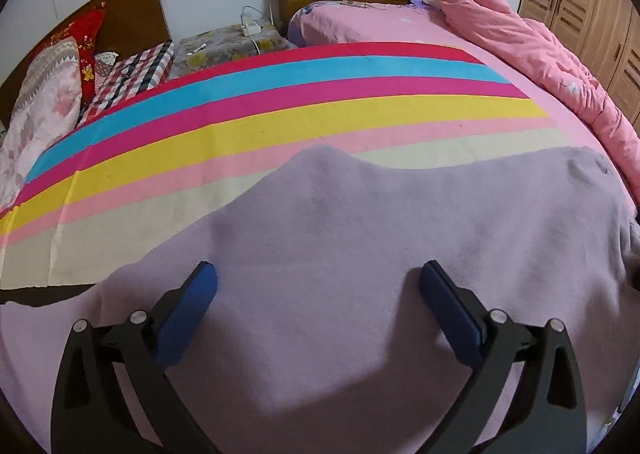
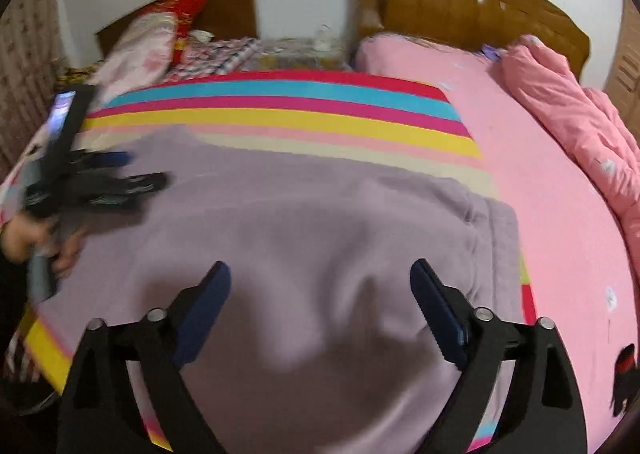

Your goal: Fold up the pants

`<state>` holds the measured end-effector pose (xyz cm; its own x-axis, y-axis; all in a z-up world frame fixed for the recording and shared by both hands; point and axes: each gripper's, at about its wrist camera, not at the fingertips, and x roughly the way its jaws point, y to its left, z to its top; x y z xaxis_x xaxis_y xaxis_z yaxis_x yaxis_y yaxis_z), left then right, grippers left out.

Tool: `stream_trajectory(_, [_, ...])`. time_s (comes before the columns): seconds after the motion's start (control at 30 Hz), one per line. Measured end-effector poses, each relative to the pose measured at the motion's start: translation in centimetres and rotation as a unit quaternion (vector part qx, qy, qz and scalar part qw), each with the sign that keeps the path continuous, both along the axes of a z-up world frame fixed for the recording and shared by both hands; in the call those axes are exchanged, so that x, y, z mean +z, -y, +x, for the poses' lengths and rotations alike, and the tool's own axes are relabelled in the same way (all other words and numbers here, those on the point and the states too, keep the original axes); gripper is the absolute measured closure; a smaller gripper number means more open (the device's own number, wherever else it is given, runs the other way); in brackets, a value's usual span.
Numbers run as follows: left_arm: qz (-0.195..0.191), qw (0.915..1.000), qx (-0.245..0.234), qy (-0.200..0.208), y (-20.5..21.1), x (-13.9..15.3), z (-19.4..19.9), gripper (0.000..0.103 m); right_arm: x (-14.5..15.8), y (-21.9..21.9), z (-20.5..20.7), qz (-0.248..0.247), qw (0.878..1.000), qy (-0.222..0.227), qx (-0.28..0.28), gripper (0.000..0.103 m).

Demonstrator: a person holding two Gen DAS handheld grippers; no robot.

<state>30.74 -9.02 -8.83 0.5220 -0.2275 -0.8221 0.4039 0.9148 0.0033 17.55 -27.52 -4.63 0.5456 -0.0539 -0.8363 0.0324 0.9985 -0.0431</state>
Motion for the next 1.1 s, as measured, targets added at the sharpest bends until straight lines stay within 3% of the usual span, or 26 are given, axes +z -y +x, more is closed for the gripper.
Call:
stream_trajectory(0.03, [-0.002, 1.0, 0.0, -0.001, 0.0, 0.0, 0.0, 0.002, -1.2, 0.4, 0.4, -0.006, 1.0, -0.021, -0.004, 0.013])
stream_trajectory(0.13, [-0.003, 1.0, 0.0, 0.0, -0.1, -0.1, -0.3, 0.002, -2.0, 1.1, -0.3, 0.016, 1.0, 0.003, 0.009, 0.01])
stream_trajectory(0.23, [-0.003, 1.0, 0.0, 0.0, -0.1, -0.2, -0.2, 0.002, -1.3, 1.0, -0.8, 0.006, 1.0, -0.003, -0.019, 0.011])
stream_trajectory(0.3, [-0.003, 1.0, 0.002, 0.001, 0.0, -0.1, -0.1, 0.002, 0.2, -0.1, -1.5, 0.008, 0.999, 0.017, -0.045, 0.011])
stream_trajectory(0.4, [-0.044, 0.9988, 0.015, 0.017, -1.5, 1.1, -0.8, 0.002, 3.5, -3.2, -2.9, 0.057, 0.994, 0.094, -0.015, 0.011])
stream_trajectory(0.43, [-0.088, 0.9948, 0.034, 0.039, -3.5, 2.6, -1.9, 0.002, 3.9, -4.0, -3.0, 0.059, 0.993, 0.103, -0.003, 0.011])
stream_trajectory(0.53, [-0.23, 0.9658, 0.075, 0.094, -11.4, 6.4, -6.0, 0.002, 5.4, -8.7, -2.2, 0.058, 0.99, 0.108, 0.069, 0.011])
stream_trajectory(0.57, [-0.251, 0.9566, 0.096, 0.111, -14.7, 7.3, -7.6, 0.002, 5.7, -10.4, -2.0, 0.062, 0.988, 0.105, 0.096, 0.011])
stream_trajectory(0.67, [-0.243, 0.9414, 0.179, 0.151, -24.2, 8.0, -11.4, 0.002, 6.8, -17.3, -0.8, 0.103, 0.968, 0.103, 0.206, 0.011])
stream_trajectory(0.7, [-0.237, 0.9363, 0.208, 0.154, -26.7, 7.9, -12.3, 0.002, 7.2, -20.8, 0.3, 0.128, 0.953, 0.097, 0.255, 0.012])
stream_trajectory(0.77, [-0.237, 0.9103, 0.305, 0.15, -34.2, 6.8, -14.9, 0.002, 7.6, -26.2, 1.7, 0.152, 0.932, 0.085, 0.318, 0.02])
stream_trajectory(0.8, [-0.242, 0.8979, 0.336, 0.149, -36.6, 6.3, -15.9, 0.002, 7.9, -30.7, 2.9, 0.164, 0.913, 0.075, 0.367, 0.024])
stream_trajectory(0.83, [-0.25, 0.8785, 0.38, 0.147, -40.0, 5.4, -17.3, 0.002, 8.0, -33.7, 3.4, 0.171, 0.899, 0.07, 0.397, 0.027])
stream_trajectory(0.9, [-0.248, 0.8498, 0.447, 0.131, -45.1, 4.0, -19.5, 0.002, 8.2, -41.7, 5.0, 0.175, 0.861, 0.054, 0.474, 0.033])
stream_trajectory(0.97, [-0.234, 0.8371, 0.479, 0.123, -48.1, 3.4, -20.5, 0.002, 7.7, -48.0, 6.2, 0.171, 0.836, 0.038, 0.52, 0.039])
stream_trajectory(1.03, [-0.211, 0.8321, 0.499, 0.12, -50.0, 3.1, -21.2, 0.002, 6.7, -53.9, 7.4, 0.178, 0.819, 0.003, 0.545, 0.049])
stream_trajectory(1.1, [-0.202, 0.8294, 0.507, 0.119, -51.5, 2.9, -21.1, 0.003, 5.7, -58.0, 8.8, 0.172, 0.811, -0.013, 0.559, 0.055])
